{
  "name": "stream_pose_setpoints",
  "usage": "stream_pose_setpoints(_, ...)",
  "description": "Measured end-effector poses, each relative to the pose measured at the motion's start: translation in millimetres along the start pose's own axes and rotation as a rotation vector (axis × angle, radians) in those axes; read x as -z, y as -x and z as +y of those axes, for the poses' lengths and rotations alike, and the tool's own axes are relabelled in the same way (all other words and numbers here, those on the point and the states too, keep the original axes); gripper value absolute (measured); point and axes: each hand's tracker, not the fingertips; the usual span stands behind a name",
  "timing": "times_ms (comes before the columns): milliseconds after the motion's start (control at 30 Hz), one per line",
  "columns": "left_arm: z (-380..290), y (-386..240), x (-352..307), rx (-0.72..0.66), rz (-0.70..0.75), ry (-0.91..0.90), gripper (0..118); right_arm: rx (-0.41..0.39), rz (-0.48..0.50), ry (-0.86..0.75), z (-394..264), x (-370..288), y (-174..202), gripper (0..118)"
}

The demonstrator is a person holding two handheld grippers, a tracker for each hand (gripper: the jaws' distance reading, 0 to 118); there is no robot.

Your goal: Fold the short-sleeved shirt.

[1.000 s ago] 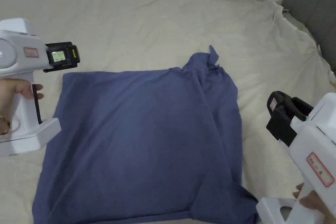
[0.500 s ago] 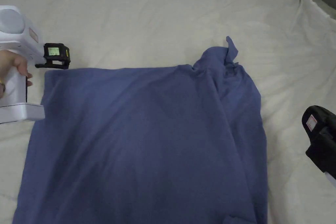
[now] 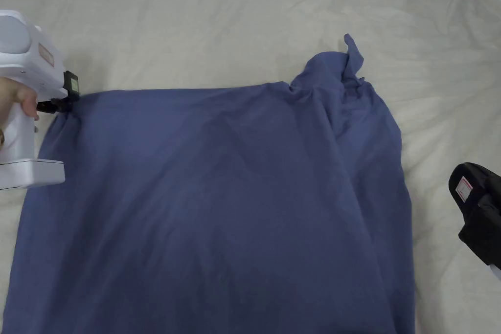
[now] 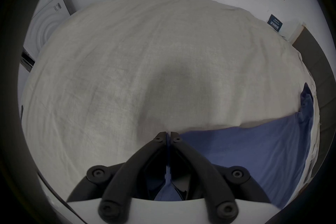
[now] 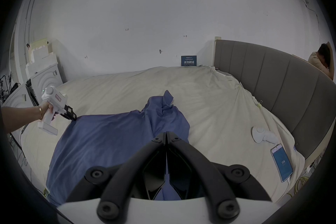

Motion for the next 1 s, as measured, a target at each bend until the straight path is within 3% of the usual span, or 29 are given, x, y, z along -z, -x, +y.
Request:
stream_pose_setpoints(200,2.7,11.0,-32.6,-0.006,-0.03,-0.13,0,0.03,0.019,0.022,31.9,-19.9,-12.2,0)
stream_pose_setpoints(300,-7.3,3.4,-61.1,0.008,-0.038,-0.175,0,0.061,0.074,0.052,56.4,8.7,-26.1,0)
stream_pose_setpoints(433,-14.2,-1.2,-87.5,0.012,-0.046,-0.203,0,0.012,0.073,0.168,102.2,69.1,-39.3,2)
stream_pose_setpoints(467,-15.1,-1.7,-91.8,0.013,-0.044,-0.207,0,0.024,0.081,0.206,111.7,86.5,-41.5,13)
stream_pose_setpoints(533,-12.3,1.5,-92.2,0.013,-0.037,-0.208,0,-0.031,0.074,0.28,127.3,125.3,-44.2,78)
stream_pose_setpoints(567,-11.9,1.5,-93.2,0.013,-0.029,-0.207,0,-0.055,0.061,0.368,131.9,147.8,-44.9,100)
stream_pose_setpoints(600,-11.6,1.4,-93.5,0.013,-0.022,-0.205,0,-0.072,0.035,0.418,131.2,165.2,-43.2,105)
stream_pose_setpoints(700,-5.4,7.5,-82.8,0.007,-0.017,-0.197,0,-0.093,-0.03,0.553,123.3,214.6,-42.3,105)
stream_pose_setpoints(867,1.6,10.9,-63.0,0.004,-0.006,-0.168,0,-0.016,-0.109,0.605,97.0,269.6,-46.7,103)
stream_pose_setpoints(933,2.7,12.2,-54.2,0.007,0.002,-0.158,0,0.017,-0.139,0.627,87.0,318.6,-52.1,85)
stream_pose_setpoints(1000,3.2,12.2,-47.5,0.003,0.008,-0.151,0,0.017,-0.125,0.642,80.6,333.5,-55.5,56)
